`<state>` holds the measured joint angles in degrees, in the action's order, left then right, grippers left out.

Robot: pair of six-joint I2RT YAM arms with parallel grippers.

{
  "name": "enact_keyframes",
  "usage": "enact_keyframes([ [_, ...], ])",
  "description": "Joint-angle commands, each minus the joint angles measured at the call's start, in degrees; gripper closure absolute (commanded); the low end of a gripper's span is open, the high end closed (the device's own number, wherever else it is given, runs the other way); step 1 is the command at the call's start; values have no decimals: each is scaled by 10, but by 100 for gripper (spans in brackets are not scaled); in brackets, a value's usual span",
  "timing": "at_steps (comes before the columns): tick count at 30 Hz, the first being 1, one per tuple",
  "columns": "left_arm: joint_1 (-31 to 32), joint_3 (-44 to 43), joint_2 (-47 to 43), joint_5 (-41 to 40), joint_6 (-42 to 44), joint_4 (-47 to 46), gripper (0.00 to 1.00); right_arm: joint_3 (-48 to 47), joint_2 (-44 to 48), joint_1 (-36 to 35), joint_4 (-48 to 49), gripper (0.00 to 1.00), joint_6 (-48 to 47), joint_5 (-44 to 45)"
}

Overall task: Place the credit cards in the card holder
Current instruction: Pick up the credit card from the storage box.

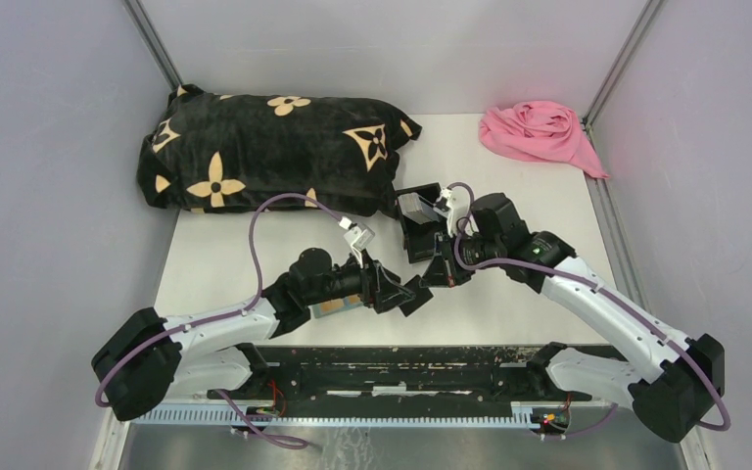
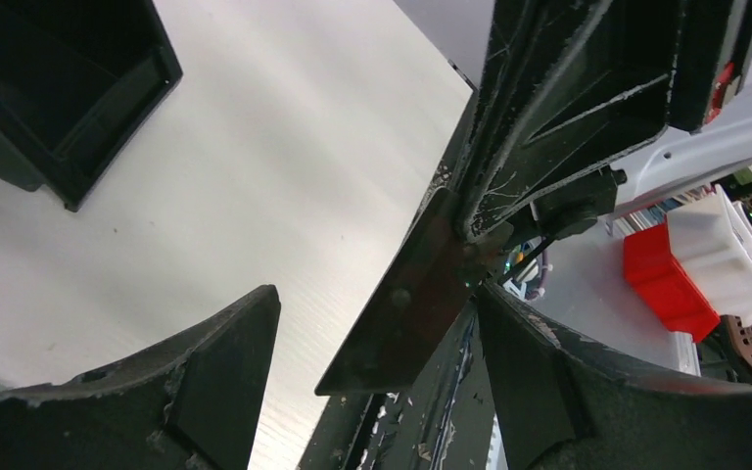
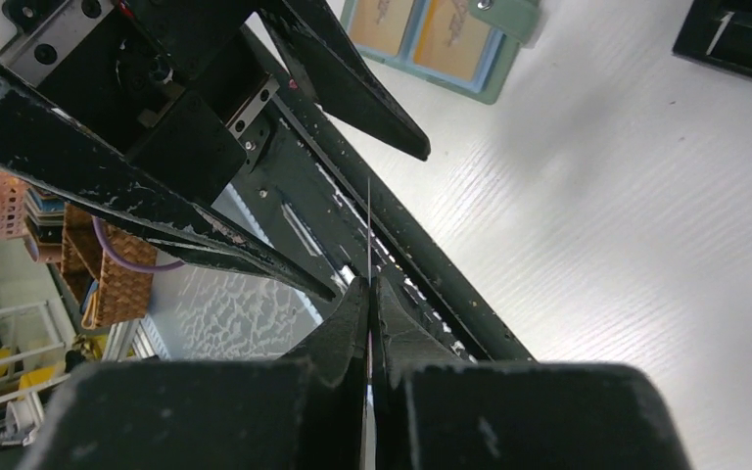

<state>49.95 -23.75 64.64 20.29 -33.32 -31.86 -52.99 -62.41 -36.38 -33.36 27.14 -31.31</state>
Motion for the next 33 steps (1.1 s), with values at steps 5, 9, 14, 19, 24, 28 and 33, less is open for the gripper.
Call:
enact_keyframes([
  [5,-1,5,0,78,30,-52,27,-7,-20,-3,35,99,-2,-60],
  [9,-1,7,-5,90,31,-52,39,-9,-27,-1,37,99,-5,-67],
  [14,-2,16,-10,97,32,-53,53,-12,-31,6,43,99,-5,-82],
  [19,-2,26,-13,103,33,-55,64,-14,-38,20,50,99,-6,-99],
  [24,-4,28,-13,114,36,-57,90,-13,-53,28,65,99,0,-111],
  [28,-9,28,-11,115,36,-57,97,-19,-59,33,67,95,-1,-104],
  [33,-12,29,-13,76,31,-47,97,-32,-59,37,56,71,-9,-65],
])
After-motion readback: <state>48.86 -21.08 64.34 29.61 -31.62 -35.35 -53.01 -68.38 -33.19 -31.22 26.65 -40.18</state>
